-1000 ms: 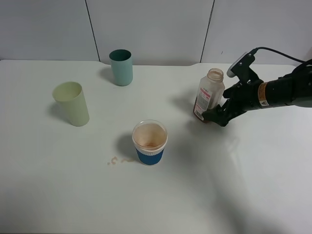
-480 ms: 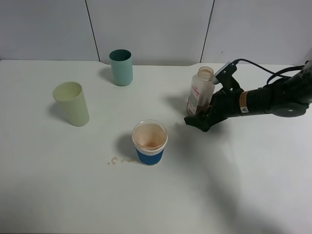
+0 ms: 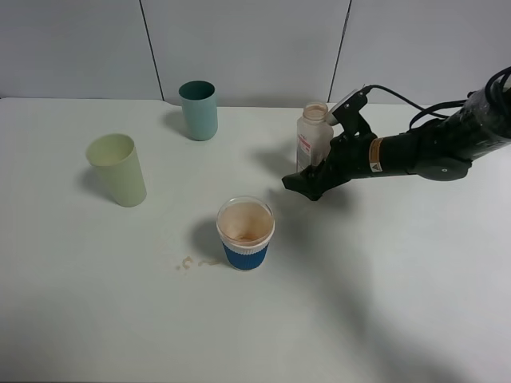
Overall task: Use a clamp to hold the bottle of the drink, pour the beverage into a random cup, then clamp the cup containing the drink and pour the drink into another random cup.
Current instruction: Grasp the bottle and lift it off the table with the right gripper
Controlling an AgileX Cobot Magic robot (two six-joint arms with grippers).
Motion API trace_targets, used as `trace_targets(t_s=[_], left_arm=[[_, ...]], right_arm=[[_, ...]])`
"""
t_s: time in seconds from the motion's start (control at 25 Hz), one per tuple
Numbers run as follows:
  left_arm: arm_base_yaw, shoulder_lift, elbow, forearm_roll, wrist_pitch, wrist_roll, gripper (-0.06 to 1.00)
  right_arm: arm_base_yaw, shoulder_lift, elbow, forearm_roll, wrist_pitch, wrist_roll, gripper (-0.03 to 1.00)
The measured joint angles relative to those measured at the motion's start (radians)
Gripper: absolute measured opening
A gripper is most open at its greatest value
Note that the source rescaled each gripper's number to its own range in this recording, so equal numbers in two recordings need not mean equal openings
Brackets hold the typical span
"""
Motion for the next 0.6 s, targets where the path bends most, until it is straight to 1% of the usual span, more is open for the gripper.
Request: trace_targets(t_s=[0.04, 0.08, 0.12, 0.16, 0.2, 0.28, 0.32, 0.4, 0.44, 0.6], left_arm=[[0.000, 0.000, 0.000, 0.000, 0.000, 0.000, 0.90], [0.000, 0.000, 0.000, 0.000, 0.000, 0.000, 0.90], [0.000, 0.000, 0.000, 0.000, 0.000, 0.000, 0.90], [0.000, 0.000, 0.000, 0.000, 0.000, 0.000, 0.90], [0.000, 0.000, 0.000, 0.000, 0.000, 0.000, 0.90], [0.000, 0.000, 0.000, 0.000, 0.000, 0.000, 0.90], [0.000, 0.000, 0.000, 0.000, 0.000, 0.000, 0.90], [0.000, 0.000, 0.000, 0.000, 0.000, 0.000, 0.90], [0.000, 0.000, 0.000, 0.000, 0.000, 0.000, 0.90], [0.000, 0.000, 0.000, 0.000, 0.000, 0.000, 0.90]], right_arm=[[0.000, 0.001, 0.000, 0.003, 0.000, 0.001, 0.93], [0.000, 0.001, 0.000, 0.010, 0.000, 0.001, 0.86], [0.000, 0.001, 0.000, 0.010, 0.000, 0.001, 0.86], [0.000, 0.001, 0.000, 0.018, 0.000, 0.001, 0.77], [0.000, 0.001, 0.000, 0.026, 0.000, 0.002, 0.57], [0.000, 0.001, 0.000, 0.029, 0.002, 0.002, 0.34], [0.000, 0.001, 0.000, 0.033, 0.003, 0.002, 0.23], [0.000, 0.001, 0.000, 0.036, 0.003, 0.002, 0.07], [0.000, 0.001, 0.000, 0.037, 0.003, 0.002, 0.05], [0.000, 0.001, 0.000, 0.045, 0.003, 0.002, 0.05]])
